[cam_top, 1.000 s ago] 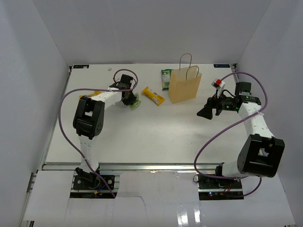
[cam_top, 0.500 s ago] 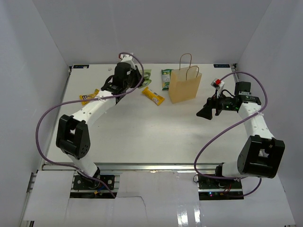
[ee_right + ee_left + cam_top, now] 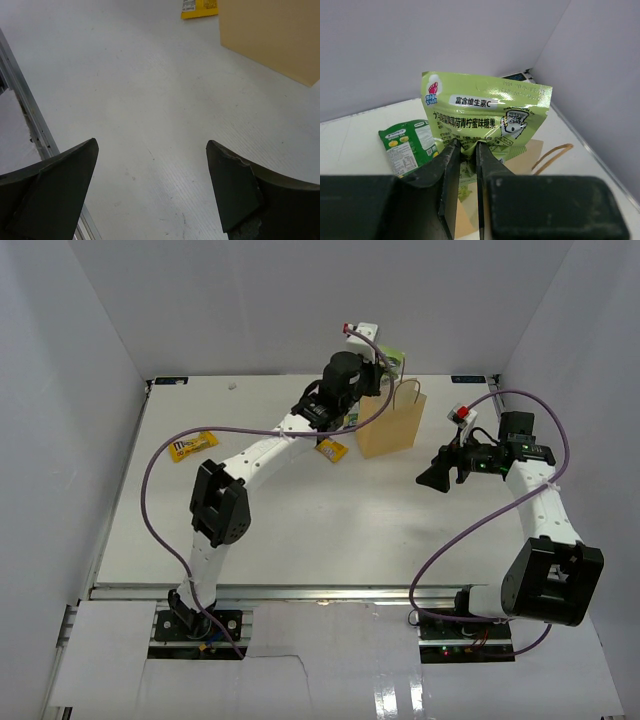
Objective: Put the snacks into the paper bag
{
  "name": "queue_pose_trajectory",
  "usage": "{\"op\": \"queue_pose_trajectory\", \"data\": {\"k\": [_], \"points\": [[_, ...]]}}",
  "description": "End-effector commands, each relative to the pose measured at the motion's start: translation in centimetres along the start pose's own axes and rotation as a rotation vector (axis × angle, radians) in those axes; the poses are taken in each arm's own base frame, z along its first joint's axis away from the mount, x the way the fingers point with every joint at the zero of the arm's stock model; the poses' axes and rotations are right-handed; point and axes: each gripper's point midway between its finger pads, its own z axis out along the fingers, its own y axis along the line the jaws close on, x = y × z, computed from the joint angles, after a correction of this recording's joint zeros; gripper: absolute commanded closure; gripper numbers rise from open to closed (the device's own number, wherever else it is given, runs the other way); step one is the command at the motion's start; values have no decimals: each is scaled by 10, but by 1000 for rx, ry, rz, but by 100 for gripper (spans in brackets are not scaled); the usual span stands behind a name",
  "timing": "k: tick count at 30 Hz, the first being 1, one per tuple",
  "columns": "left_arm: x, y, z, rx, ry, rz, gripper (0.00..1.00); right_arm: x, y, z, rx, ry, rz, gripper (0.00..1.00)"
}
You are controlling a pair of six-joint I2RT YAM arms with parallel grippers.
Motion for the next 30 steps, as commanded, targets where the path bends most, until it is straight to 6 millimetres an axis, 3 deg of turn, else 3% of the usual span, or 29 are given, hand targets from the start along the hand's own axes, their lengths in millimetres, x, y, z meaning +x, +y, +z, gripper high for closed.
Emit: {"op": "queue_pose_trajectory", "data": {"k": [1, 7, 13, 20, 22, 23, 26, 30], "points": [[-18, 8, 8, -101, -66, 52, 100, -10, 7, -5, -2, -25, -48, 6], [-30, 5, 15, -146, -143, 70, 100, -6, 10, -3, -12, -24, -33, 6], [-10, -14, 16, -95, -104, 62, 100, -7, 8, -3, -10, -27, -32, 6], [6, -30, 15, -56, -72, 66, 88, -9, 6, -3, -6, -30, -35, 6], [5, -32, 14, -53, -72, 67, 82, -10, 6, -3, -5, -32, -42, 6], [4, -32, 14, -54, -72, 66, 70, -11, 6, -3, -6, -33, -45, 6], [0, -31, 11, -59, -77, 65, 46, -13, 9, -4, -20, -41, -69, 6], [-12, -31, 8, -61, -97, 60, 30, -20, 12, -4, -41, -52, -134, 5]]}}
